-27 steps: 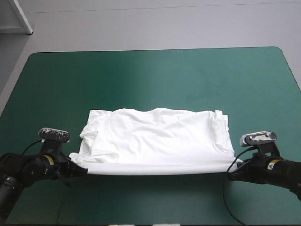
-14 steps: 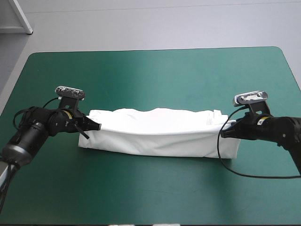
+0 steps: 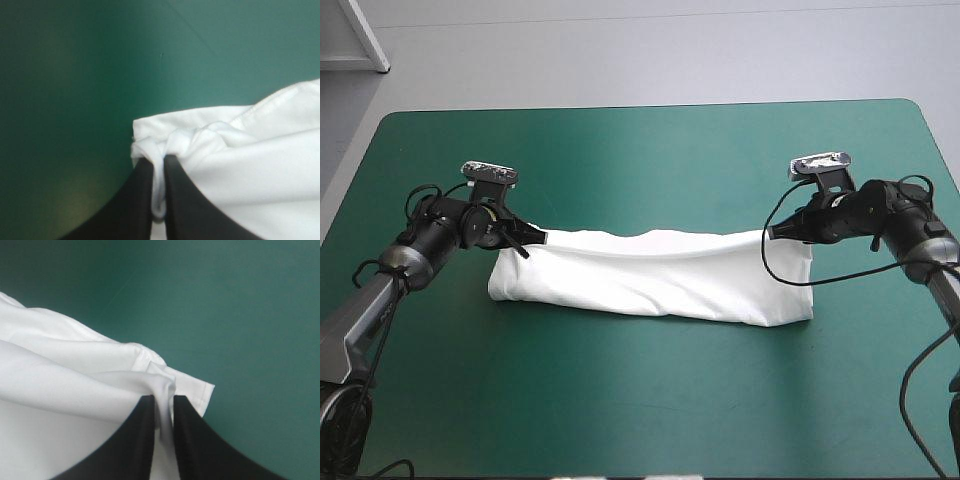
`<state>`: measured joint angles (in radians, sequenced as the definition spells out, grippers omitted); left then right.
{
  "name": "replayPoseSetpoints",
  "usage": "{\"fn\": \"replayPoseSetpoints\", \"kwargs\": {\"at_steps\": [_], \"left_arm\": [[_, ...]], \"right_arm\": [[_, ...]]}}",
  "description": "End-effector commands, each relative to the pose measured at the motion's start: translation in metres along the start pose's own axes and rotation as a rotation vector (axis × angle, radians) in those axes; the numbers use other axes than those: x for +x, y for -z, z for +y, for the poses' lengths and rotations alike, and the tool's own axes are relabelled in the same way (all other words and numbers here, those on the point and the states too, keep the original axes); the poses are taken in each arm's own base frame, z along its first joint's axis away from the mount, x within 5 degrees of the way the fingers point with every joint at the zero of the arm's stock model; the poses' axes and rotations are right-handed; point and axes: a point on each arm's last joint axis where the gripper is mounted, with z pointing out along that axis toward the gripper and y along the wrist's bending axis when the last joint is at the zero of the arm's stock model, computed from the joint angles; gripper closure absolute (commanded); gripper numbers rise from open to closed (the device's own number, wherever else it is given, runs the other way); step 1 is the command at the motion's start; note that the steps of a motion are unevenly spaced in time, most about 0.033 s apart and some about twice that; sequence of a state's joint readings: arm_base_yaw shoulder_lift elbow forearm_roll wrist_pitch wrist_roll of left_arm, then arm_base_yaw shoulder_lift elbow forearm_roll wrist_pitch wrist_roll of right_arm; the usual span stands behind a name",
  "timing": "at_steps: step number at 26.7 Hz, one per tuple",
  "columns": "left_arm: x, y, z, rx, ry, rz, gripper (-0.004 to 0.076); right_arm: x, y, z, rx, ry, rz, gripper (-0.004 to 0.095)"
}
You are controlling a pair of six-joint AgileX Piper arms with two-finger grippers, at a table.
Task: Fold the cloth
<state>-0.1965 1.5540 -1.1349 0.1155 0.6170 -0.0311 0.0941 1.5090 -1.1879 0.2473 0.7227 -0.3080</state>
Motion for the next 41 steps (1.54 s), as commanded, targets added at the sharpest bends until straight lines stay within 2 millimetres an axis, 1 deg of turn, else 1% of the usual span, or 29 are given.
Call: {"fn": "replayPoseSetpoints", "kwargs": {"at_steps": [1,2,3,5,6,7,10,11,12,13,15,16,18,19,20,21,23,25,28,30,32,37,41], "left_arm": [[-0.019,0.019,0.003,-0.009,0.005,-0.154,0.0652],[-0.023,0.021,0.004,-0.013,0.004,-0.179,0.0577],[-0.026,0.023,0.005,-0.014,0.006,-0.19,0.0531],[-0.042,0.035,0.007,-0.018,0.007,-0.266,0.0345],[-0.047,0.039,0.007,-0.02,0.006,-0.285,0.031],[-0.055,0.047,0.008,-0.021,0.01,-0.304,0.0285],[-0.062,0.057,0.004,-0.013,0.003,-0.289,0.0287],[-0.063,0.06,0.001,-0.009,-0.009,-0.277,0.0297],[-0.062,0.061,-0.007,0.016,-0.034,-0.251,0.0324],[-0.061,0.061,-0.013,0.041,-0.046,-0.242,0.0343],[-0.058,0.063,-0.031,0.134,-0.095,-0.212,0.0421],[-0.056,0.064,-0.042,0.182,-0.145,-0.202,0.0487],[-0.053,0.068,-0.066,0.301,-0.205,-0.192,0.0668],[-0.052,0.07,-0.075,0.342,-0.227,-0.197,0.0701],[-0.051,0.071,-0.088,0.39,-0.252,-0.203,0.0699],[-0.05,0.072,-0.096,0.414,-0.254,-0.204,0.0701],[-0.047,0.068,-0.112,0.451,-0.274,-0.181,0.0705],[-0.043,0.058,-0.124,0.473,-0.289,-0.137,0.0705],[-0.034,0.036,-0.144,0.518,-0.306,-0.048,0.0705],[-0.029,0.024,-0.155,0.531,-0.321,-0.006,0.0705],[-0.026,0.01,-0.161,0.533,-0.325,0.022,0.0705],[-0.018,-0.02,-0.169,0.522,-0.337,0.084,0.0705],[-0.01,-0.04,-0.173,0.519,-0.343,0.145,0.0705]], "right_arm": [[-0.023,0.018,0.0,0.028,0.021,-0.146,0.0514],[-0.029,0.021,-0.001,0.036,0.023,-0.178,0.0429],[-0.033,0.023,-0.001,0.041,0.026,-0.196,0.0412],[-0.045,0.035,-0.002,0.055,0.037,-0.239,0.0422],[-0.047,0.038,-0.002,0.055,0.038,-0.239,0.0422],[-0.049,0.043,-0.001,0.05,0.043,-0.224,0.0422],[-0.048,0.049,0.0,0.05,0.054,-0.188,0.0424],[-0.046,0.052,0.001,0.053,0.059,-0.178,0.044],[-0.044,0.059,0.0,0.063,0.057,-0.172,0.0496],[-0.043,0.064,0.001,0.063,0.059,-0.177,0.0527],[-0.041,0.076,0.004,0.063,0.061,-0.189,0.063],[-0.04,0.082,0.005,0.063,0.064,-0.199,0.071],[-0.038,0.096,0.007,0.069,0.072,-0.218,0.0905],[-0.036,0.103,0.009,0.073,0.077,-0.227,0.0917],[-0.034,0.11,0.01,0.08,0.08,-0.232,0.092],[-0.032,0.115,0.01,0.089,0.082,-0.231,0.0926],[-0.027,0.126,0.01,0.111,0.081,-0.225,0.0925],[-0.022,0.131,0.009,0.133,0.074,-0.22,0.0925],[-0.01,0.132,0.01,0.14,0.07,-0.202,0.0925],[-0.001,0.128,0.012,0.119,0.051,-0.186,0.0926],[0.007,0.117,0.014,0.081,0.027,-0.17,0.0926],[0.019,0.089,0.015,0.038,-0.037,-0.177,0.0925],[0.029,0.07,0.009,-0.018,-0.13,-0.135,0.0906]]}}
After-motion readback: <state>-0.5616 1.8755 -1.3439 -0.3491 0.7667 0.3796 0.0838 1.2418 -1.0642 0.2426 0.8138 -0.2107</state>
